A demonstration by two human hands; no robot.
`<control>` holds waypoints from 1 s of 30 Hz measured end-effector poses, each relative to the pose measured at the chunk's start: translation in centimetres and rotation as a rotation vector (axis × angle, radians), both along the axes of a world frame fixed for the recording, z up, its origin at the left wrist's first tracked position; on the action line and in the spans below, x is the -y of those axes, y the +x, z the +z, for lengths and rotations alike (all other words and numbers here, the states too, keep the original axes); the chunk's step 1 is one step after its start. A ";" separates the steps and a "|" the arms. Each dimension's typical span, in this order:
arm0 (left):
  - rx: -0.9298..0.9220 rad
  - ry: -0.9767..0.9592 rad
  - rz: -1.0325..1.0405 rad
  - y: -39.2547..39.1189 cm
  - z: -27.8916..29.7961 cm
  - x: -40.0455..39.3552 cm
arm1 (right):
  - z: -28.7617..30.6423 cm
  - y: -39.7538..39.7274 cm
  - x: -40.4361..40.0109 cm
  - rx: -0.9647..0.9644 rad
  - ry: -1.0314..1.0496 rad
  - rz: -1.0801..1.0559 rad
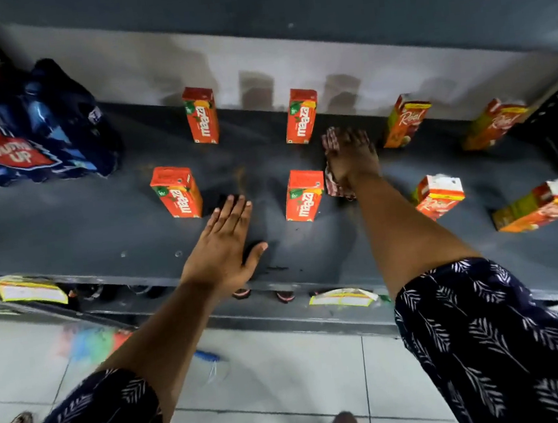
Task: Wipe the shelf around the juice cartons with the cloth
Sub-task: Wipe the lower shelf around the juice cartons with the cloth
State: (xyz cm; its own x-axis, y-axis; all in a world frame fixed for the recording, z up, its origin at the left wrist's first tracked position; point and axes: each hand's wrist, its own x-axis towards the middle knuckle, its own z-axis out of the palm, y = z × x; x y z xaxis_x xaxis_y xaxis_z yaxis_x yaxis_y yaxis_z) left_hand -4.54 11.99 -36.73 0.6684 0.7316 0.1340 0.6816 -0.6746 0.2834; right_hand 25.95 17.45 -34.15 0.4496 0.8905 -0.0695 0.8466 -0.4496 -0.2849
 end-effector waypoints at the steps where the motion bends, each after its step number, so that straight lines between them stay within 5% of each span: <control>1: -0.007 0.000 -0.002 0.0 0.0 0.0 | -0.1 -0.3 0.9 0.043 0.005 0.042; 19: -0.051 -0.008 0.047 -0.1 0.7 1.5 | 1.0 -12.1 24.4 -0.132 0.181 0.038; 25: 0.113 -0.046 0.077 -2.4 1.1 5.7 | 1.6 -14.3 29.0 -0.107 0.120 -0.044; 30: 0.193 0.050 0.221 -7.6 1.3 6.3 | 3.8 -17.2 27.6 -0.174 0.275 -0.057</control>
State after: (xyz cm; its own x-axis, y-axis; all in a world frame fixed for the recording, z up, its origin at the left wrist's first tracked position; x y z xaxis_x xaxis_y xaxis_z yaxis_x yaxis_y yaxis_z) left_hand -12.12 5.72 -35.44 0.4520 0.8460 0.2826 0.7506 -0.5320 0.3920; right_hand 8.74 -10.14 -30.35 0.5019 0.8603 0.0898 0.7500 -0.3812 -0.5405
